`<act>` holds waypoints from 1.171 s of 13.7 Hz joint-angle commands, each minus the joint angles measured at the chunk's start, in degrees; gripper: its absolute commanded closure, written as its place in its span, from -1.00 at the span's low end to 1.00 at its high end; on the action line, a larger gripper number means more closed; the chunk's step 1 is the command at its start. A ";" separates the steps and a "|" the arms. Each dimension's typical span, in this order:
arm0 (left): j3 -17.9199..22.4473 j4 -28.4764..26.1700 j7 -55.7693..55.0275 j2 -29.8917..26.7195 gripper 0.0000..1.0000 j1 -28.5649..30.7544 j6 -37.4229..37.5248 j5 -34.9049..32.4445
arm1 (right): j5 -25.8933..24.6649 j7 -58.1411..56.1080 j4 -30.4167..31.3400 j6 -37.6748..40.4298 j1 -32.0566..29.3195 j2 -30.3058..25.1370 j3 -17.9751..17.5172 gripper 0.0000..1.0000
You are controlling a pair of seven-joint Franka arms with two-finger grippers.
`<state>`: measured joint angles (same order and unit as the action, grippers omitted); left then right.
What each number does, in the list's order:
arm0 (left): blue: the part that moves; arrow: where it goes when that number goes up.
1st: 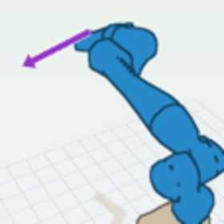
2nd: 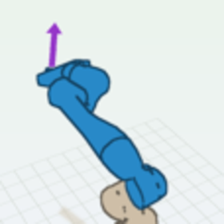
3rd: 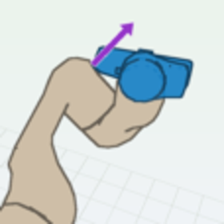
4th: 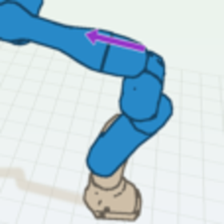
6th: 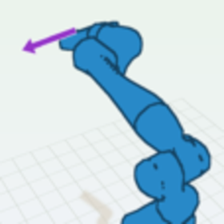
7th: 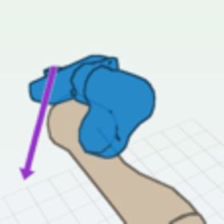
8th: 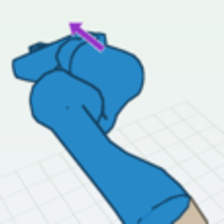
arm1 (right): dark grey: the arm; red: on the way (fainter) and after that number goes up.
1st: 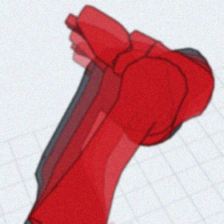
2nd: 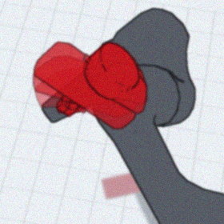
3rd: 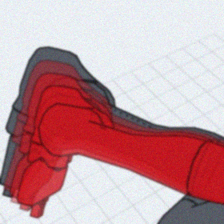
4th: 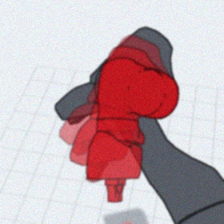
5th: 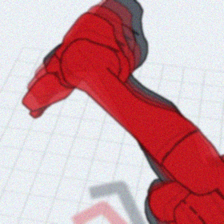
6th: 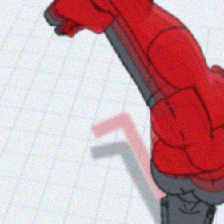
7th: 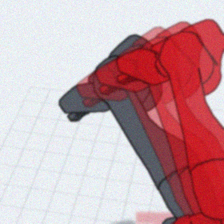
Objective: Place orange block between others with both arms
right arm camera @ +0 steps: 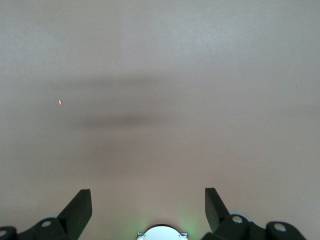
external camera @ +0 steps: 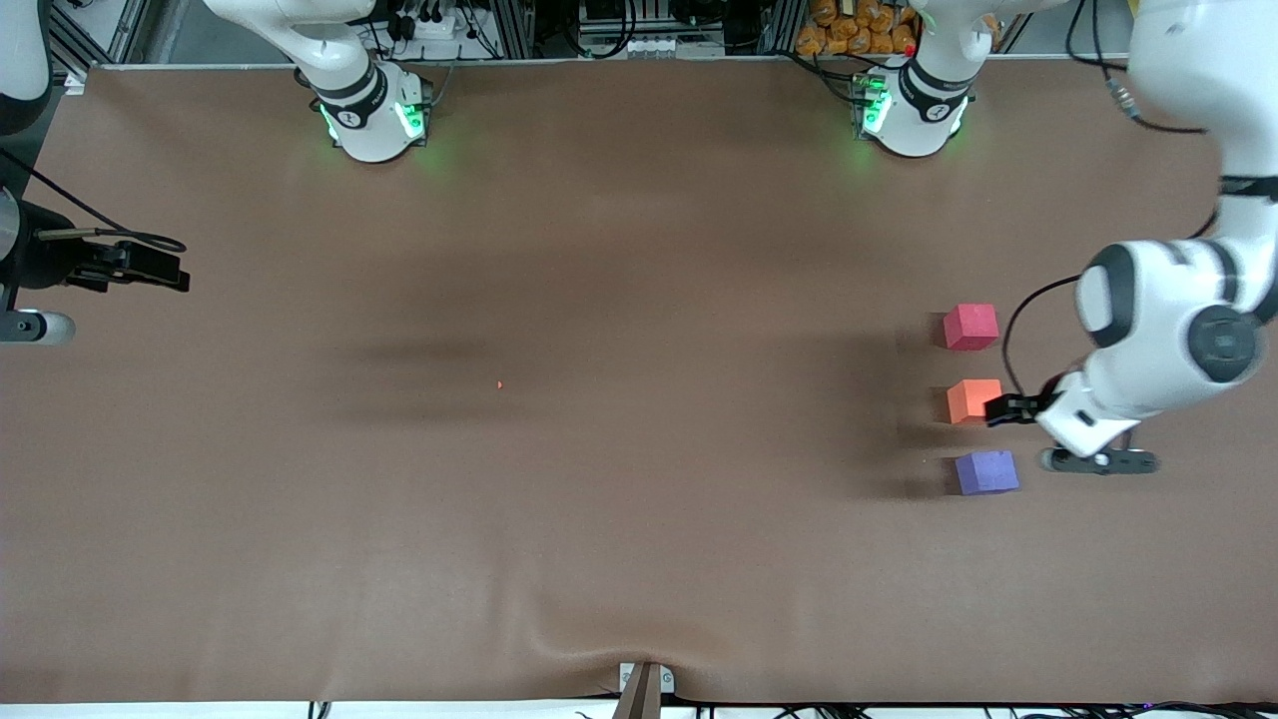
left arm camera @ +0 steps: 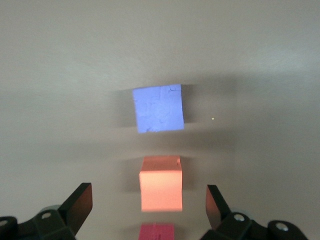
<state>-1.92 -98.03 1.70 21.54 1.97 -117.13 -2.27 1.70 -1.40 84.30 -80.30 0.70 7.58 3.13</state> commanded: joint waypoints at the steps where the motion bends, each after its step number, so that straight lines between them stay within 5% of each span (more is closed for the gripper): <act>1: 0.07 7.48 0.15 -2.98 -1.00 0.66 10.84 -0.28 | -0.20 -0.01 -0.19 -0.03 0.27 -0.46 0.03 -1.00; 6: 0.25 16.46 0.77 -6.68 -1.00 3.38 20.87 -0.11 | -0.12 -0.97 -0.19 0.67 -1.05 -0.81 0.21 -1.00; 16: -0.10 14.20 -0.29 -22.76 -1.00 3.74 34.17 5.07 | -0.03 -0.71 -3.35 6.03 -1.23 -1.52 0.65 -1.00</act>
<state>-1.97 -81.13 1.68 1.12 4.82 -83.46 0.36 1.70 -1.82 81.60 -75.42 -0.10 6.67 4.07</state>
